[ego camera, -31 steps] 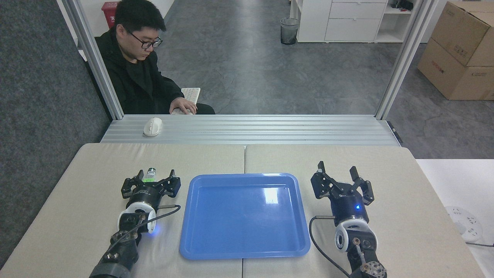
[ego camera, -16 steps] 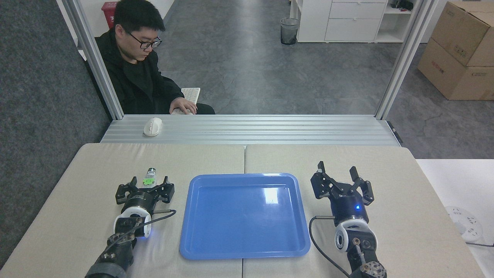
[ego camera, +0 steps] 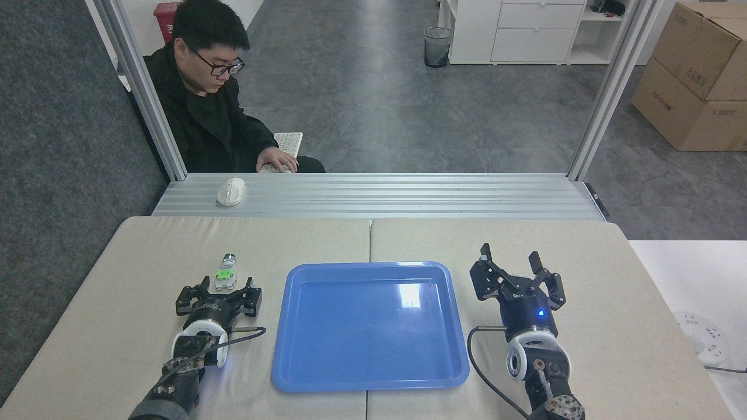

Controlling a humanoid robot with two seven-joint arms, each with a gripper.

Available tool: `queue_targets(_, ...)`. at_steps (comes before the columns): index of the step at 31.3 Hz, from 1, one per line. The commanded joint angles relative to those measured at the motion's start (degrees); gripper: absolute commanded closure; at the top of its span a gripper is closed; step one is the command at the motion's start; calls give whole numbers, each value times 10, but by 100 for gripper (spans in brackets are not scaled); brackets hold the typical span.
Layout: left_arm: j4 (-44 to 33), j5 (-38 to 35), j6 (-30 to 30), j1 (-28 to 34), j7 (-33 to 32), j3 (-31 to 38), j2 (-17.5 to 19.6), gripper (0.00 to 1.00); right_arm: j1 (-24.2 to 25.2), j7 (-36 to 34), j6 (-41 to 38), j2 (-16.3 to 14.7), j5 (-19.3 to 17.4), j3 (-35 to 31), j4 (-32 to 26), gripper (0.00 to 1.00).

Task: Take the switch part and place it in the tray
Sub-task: 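Move the left gripper toward the green switch part and close on it, then lift the switch part with the left gripper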

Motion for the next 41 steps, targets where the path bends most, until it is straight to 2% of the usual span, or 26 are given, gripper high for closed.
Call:
queue_targets(1,22,0,0,-1,11,-23,4,18,0,0,0,0,0,0,0,0)
queue_targets(9,22,0,0,-1,12,-23,5,19,0,0,0,0,0,0,0,0)
queue_targets(12,22,0,0,-1,13,-23,5,23,0,0,0,0,0,0,0,0)
queue_targets(17,23,0,0,0,13,-45,6,37,0,-1,0,0,1,0,0,0)
queue_targets(19,22,0,1,0,14,-51,9,39,0,0,0,0,0,0,0,0)
queue_targets(21,22,0,3,0,14,-53,9,48,0,0,0,0,0,0,0,0)
queue_targets(26,22,0,4,0,16,-53,12,63,0,0,0,0,0,0,0,0)
queue_targets(32,22,0,5,2,16,-53,13,68,0,0,0,0,0,0,0,0)
queue_targets(35,22,0,5,4,17,-53,14,77,0,0,0,0,0,0,0,0)
queue_targets(41,22,0,5,5,23,-53,18,85,0,0,0,0,0,0,0,0)
